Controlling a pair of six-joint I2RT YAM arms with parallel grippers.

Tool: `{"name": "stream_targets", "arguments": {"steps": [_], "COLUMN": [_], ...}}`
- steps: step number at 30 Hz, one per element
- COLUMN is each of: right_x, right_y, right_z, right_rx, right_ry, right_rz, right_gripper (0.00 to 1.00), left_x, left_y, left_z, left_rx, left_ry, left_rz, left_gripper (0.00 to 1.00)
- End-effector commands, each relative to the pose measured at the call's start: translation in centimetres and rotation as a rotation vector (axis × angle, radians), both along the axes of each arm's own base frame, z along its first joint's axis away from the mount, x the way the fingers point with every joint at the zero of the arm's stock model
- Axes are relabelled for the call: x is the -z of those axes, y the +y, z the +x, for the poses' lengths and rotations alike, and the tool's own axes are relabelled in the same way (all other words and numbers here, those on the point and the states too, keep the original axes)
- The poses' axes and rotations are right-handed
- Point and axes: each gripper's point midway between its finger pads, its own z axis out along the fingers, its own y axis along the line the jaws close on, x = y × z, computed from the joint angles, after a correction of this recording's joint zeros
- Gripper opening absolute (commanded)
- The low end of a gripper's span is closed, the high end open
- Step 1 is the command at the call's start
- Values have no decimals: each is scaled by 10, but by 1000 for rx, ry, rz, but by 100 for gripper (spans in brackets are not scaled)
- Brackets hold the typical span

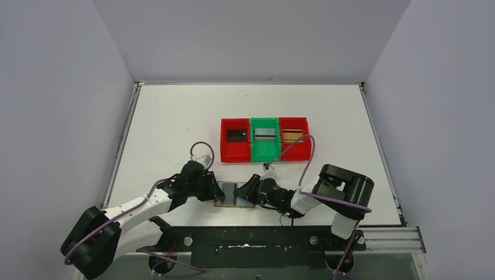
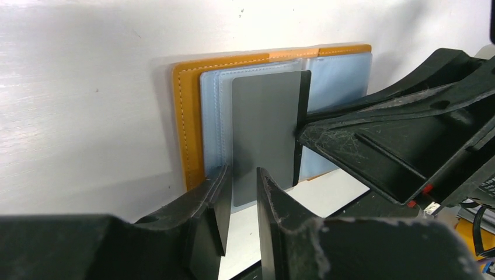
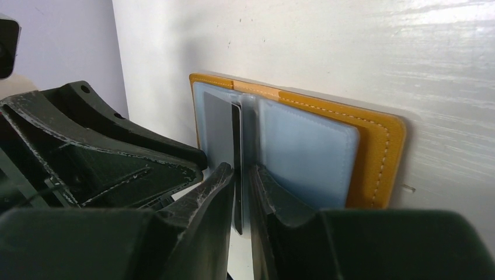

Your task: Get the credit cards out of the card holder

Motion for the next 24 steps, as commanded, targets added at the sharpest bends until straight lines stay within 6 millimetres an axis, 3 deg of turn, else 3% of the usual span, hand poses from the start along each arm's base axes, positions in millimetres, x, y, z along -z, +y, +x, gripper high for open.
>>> {"name": "stream_targets", "arguments": {"steps": [1, 4, 9, 16, 24], "right_x": [-4, -6, -9, -14, -18], "right_y": [7, 8, 3, 1, 0], "right_z": [4, 5, 5, 4, 4], "right_rx": [-9, -6, 7, 0, -7], "right_ry": [-17, -20, -25, -33, -35], "right_rz": [13, 19, 21, 34, 44], "right_gripper": [19, 15, 7, 10, 7], "left_x": [-6, 1, 8, 19, 26], "left_y": [-12, -6, 5, 16, 25], "left_z": [5, 3, 2, 0, 3], "left_rx": [46, 28, -9, -31, -84], "left_ry": [-41, -29, -26, -6, 0], "left_rz": [-31, -4, 47, 105, 169], "left_gripper": [20, 12, 8, 5, 0]}}
